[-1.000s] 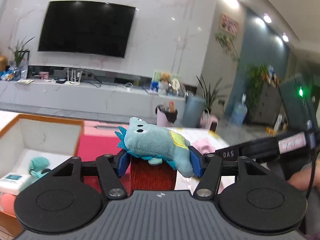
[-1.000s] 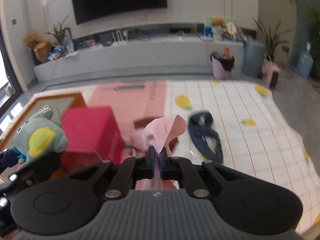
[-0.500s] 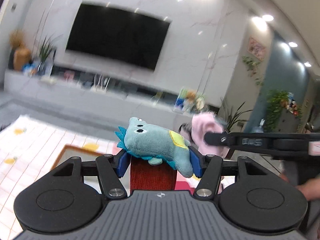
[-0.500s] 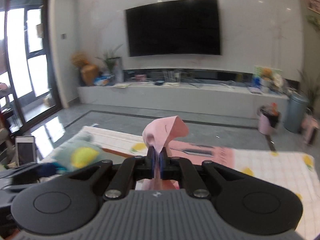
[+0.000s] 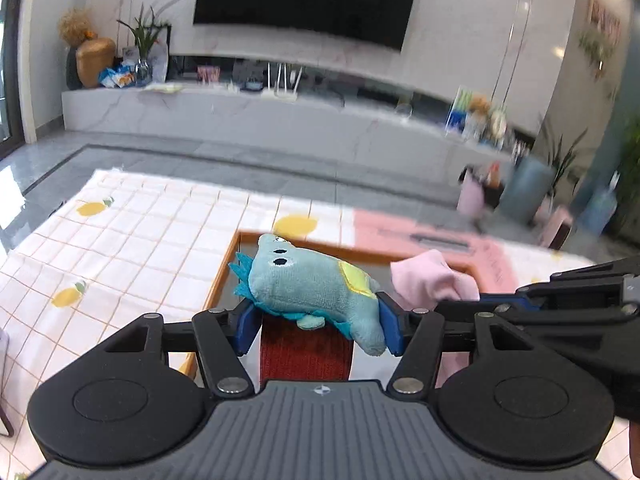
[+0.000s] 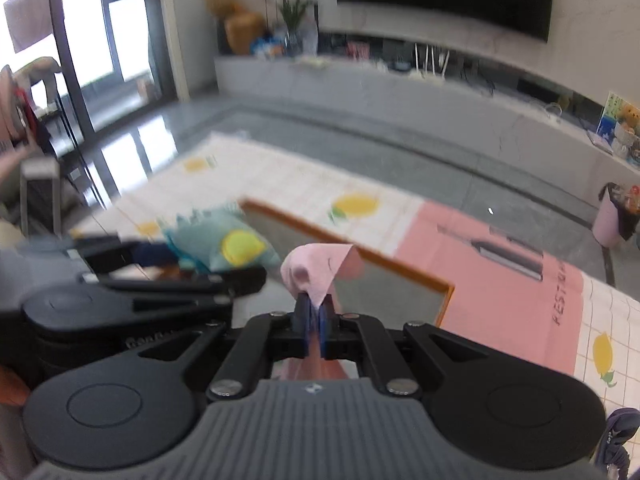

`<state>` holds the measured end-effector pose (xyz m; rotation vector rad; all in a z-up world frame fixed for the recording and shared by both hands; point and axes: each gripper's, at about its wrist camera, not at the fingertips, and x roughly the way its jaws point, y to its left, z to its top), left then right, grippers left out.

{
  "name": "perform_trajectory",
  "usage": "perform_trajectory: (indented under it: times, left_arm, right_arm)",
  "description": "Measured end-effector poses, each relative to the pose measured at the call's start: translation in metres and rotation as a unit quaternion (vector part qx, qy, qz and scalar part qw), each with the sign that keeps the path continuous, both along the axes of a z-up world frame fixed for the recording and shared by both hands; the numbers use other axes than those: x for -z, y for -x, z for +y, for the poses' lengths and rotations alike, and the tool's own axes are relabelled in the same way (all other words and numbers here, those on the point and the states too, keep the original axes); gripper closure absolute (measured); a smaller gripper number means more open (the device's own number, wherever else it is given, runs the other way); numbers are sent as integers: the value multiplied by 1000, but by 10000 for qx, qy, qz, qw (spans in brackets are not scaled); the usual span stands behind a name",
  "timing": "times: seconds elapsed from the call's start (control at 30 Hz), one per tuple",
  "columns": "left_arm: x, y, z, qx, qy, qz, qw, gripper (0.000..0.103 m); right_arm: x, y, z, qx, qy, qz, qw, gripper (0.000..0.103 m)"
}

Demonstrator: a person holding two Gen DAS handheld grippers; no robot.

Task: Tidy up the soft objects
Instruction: 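Carry the plush toy and pink cloth over the orange box with both grippers, then open the left gripper dropping the plush while the right gripper releases the pink cloth into the box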

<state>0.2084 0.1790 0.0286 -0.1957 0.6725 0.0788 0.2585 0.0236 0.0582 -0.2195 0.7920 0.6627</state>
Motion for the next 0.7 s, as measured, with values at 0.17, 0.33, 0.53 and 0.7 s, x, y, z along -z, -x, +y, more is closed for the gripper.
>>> perform_trajectory:
  times: [0.17, 0.33, 0.53, 0.7]
  left_arm:
    - [16, -7, 4, 11, -88, 343, 9994, 35]
    - [25, -7, 10, -72, -92, 508, 9986, 35]
    - [25, -11, 9, -183, -184, 624, 9977, 34]
    - [25, -14, 4, -93, -349, 624, 9974, 30]
  right_arm:
    - [21, -17, 7, -11, 275, 250, 9993, 102]
    - [29, -22, 18, -233, 735, 216, 9968, 102]
    - [41, -24, 28, -296, 1343, -76, 9905, 102]
    - [49, -19, 35, -391, 1771, -251, 9831, 102]
